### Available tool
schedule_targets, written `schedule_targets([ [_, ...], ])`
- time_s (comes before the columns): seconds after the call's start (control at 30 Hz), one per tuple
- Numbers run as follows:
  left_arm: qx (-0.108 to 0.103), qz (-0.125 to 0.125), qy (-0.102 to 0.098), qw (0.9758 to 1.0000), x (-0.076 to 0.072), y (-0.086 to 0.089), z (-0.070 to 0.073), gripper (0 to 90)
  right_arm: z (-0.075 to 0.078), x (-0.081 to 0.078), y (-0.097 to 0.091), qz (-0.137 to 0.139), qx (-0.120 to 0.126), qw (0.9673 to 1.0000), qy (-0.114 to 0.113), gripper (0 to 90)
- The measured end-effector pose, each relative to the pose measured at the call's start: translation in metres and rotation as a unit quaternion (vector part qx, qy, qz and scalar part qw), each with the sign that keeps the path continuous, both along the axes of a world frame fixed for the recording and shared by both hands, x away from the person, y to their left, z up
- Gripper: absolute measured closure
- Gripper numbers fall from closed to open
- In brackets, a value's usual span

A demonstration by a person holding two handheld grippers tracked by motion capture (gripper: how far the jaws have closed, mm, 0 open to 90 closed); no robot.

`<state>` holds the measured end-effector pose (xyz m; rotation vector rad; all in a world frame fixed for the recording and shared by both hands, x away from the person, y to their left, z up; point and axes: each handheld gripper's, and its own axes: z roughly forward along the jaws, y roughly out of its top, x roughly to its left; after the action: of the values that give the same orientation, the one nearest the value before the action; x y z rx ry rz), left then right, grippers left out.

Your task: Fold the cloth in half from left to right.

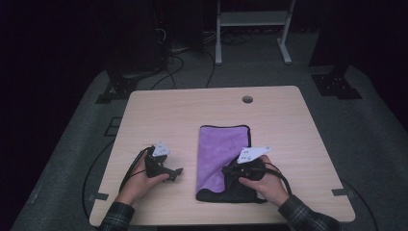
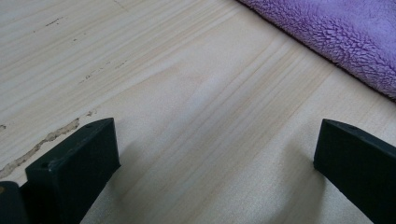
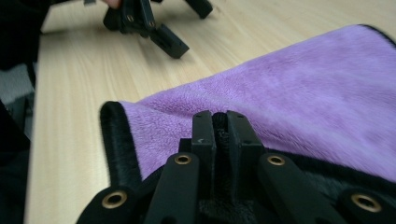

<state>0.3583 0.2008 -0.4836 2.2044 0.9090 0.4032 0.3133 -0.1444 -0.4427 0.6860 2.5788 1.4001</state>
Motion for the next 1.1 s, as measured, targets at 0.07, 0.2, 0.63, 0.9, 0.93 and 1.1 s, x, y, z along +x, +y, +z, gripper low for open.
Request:
schedule_targets([
  [0.07,0.0,0.0,0.0,1.0,0.0,0.0,0.0,0.0,0.003,-0.007,-0.01,-0.009,0.011,0.9999,0.0,82.2],
  [0.2,0.0,0.0,0.0,1.0,0.0,0.0,0.0,0.0,0.007,-0.021,-0.028,-0.026,0.03,0.9992,0.004,82.2],
  [0.63,-0.002,0.003,0.0,1.0,0.0,0.0,0.0,0.0,-0.009,-0.05,-0.059,-0.053,-0.021,0.9983,0.012,70.4],
  [0.9,-0.002,-0.004,-0.001,1.0,-0.001,0.0,0.0,0.0,0.001,-0.049,-0.081,-0.072,-0.001,0.9974,-0.005,66.2],
  [0.93,-0.002,-0.004,-0.001,1.0,-0.001,0.0,0.0,0.0,0.002,-0.047,-0.084,-0.076,0.001,0.9971,-0.008,64.3],
  [1.1,-0.002,-0.001,-0.001,1.0,-0.001,0.0,0.0,0.0,-0.001,-0.025,-0.093,-0.096,-0.011,0.9953,-0.007,55.0],
])
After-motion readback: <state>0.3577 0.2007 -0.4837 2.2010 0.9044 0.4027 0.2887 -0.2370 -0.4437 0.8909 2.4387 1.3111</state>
